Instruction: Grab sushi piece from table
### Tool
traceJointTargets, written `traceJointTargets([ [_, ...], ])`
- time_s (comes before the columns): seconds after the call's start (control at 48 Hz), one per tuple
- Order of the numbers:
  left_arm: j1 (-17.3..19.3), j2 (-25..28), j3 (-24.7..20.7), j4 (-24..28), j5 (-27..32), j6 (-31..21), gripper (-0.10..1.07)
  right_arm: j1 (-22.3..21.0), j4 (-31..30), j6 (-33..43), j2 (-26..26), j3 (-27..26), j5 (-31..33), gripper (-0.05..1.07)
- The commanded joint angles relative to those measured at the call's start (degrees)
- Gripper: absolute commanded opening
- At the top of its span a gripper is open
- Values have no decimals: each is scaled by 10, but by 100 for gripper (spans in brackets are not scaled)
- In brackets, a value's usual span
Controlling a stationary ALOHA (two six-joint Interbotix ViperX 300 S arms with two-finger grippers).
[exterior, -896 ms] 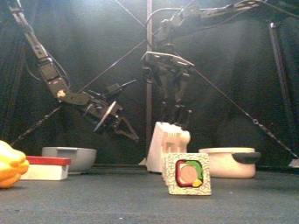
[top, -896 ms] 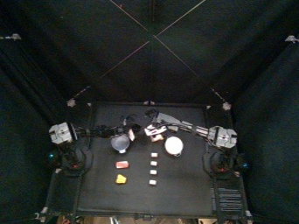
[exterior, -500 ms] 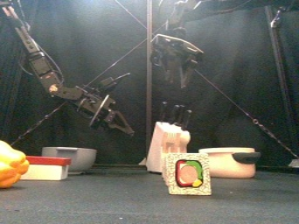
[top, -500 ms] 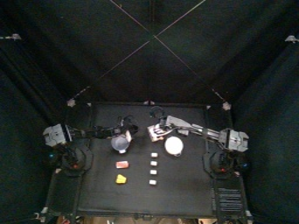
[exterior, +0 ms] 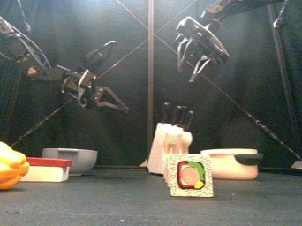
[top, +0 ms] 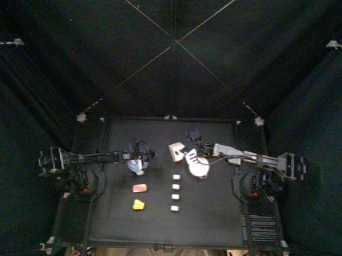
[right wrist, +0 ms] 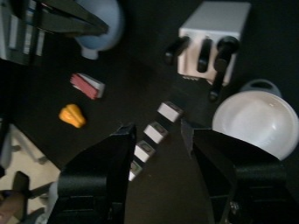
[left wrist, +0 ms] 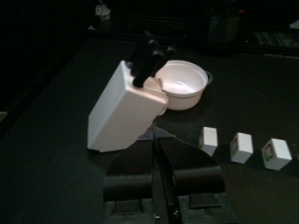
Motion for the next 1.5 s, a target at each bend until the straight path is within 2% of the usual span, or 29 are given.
traceJointTargets([
  [0.0, -9, -8, -7, 0, -5, -1, 44, 4, -4, -4, -57, 52, -92, 81],
  [0.125, -20, -2, -11, 0, -5, -1, 51, 16, -23, -4, -115, 120, -177, 81],
  [0.25, -30, 7, -17, -1, -5, -2, 57, 46, -67, 3, -175, 194, -279, 81],
  [0.375, -43, 19, -21, -3, -5, -4, 60, 75, -107, 4, -214, 255, -387, 81],
  [0.521, -62, 40, -26, -28, -5, -4, 60, 92, -160, -4, -218, 295, -477, 81],
  [0.75, -109, 79, -47, -93, -4, 0, 60, 118, -270, -4, -184, 334, -615, 81],
  [0.958, -137, 86, -58, -96, 11, -1, 60, 129, -294, -7, -170, 376, -631, 81],
  [1.167, -151, 96, -76, -119, 18, -2, 60, 117, -313, -33, -181, 389, -604, 81],
  [1.333, -156, 116, -92, -134, 19, -2, 60, 92, -299, -37, -182, 395, -583, 81],
  [1.479, -163, 138, -107, -134, 36, -2, 60, 88, -286, -38, -178, 396, -570, 81],
])
